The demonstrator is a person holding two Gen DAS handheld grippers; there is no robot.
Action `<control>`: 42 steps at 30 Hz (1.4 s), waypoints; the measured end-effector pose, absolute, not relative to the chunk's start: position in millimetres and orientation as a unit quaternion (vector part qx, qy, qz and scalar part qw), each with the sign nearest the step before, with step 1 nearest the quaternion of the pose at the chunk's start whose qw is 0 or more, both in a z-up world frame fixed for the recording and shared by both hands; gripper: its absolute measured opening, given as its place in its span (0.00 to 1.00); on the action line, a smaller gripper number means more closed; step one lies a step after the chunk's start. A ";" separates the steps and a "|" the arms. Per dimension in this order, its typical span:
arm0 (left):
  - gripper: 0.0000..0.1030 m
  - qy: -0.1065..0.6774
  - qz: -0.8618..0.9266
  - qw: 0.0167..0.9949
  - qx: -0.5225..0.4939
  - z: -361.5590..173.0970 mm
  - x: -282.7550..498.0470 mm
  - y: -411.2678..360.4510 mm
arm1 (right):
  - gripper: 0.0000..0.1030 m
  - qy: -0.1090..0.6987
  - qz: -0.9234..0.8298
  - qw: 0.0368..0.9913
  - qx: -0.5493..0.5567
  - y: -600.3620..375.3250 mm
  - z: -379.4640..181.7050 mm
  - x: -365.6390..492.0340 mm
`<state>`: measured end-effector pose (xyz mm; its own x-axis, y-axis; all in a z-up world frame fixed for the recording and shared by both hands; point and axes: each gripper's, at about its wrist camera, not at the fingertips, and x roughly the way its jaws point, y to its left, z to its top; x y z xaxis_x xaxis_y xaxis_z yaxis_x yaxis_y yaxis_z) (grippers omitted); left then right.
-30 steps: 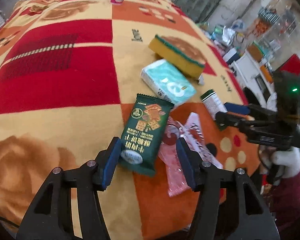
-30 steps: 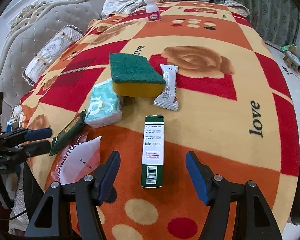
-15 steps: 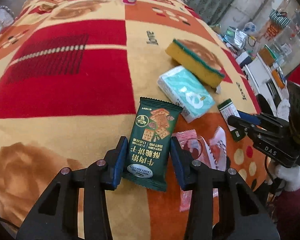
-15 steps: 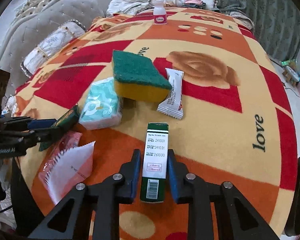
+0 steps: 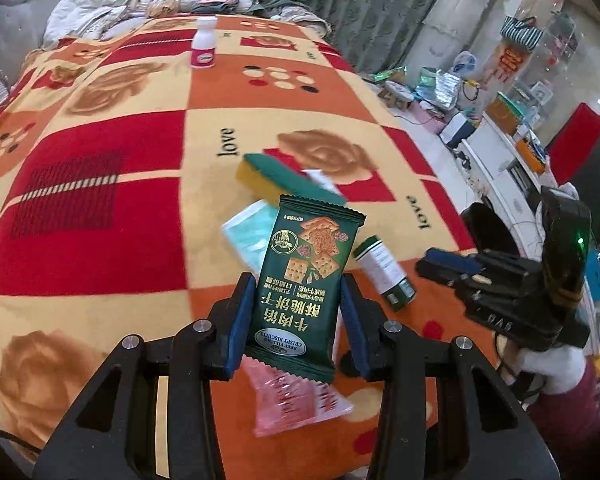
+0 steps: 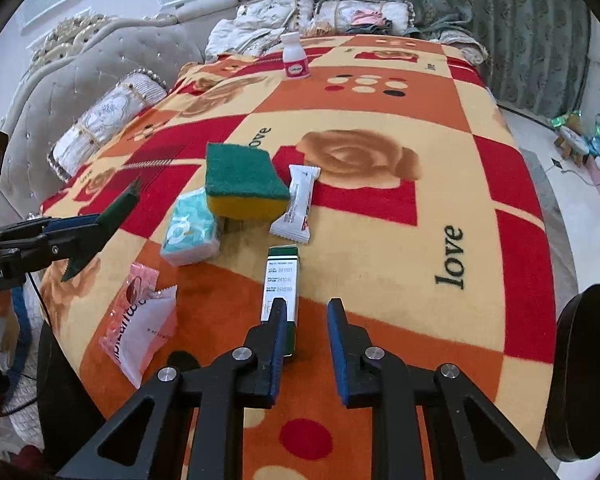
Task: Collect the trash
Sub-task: 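Carry the snack packet and tube box over the black bin and open both grippers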
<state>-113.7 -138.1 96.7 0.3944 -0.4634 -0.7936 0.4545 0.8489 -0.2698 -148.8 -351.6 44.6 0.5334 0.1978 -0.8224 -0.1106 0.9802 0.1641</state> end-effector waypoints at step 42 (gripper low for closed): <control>0.39 0.478 -0.403 0.777 0.071 97.7 -149.3 -401.9 | 0.20 0.440 -0.089 0.884 0.130 -546.2 57.4 -235.5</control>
<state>-149.3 -401.9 97.7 0.2186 -0.5579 -0.8006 0.6943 0.6654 -0.2742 -235.5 -546.2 57.4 0.5975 -0.0427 -0.8007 0.2718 0.9502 0.1521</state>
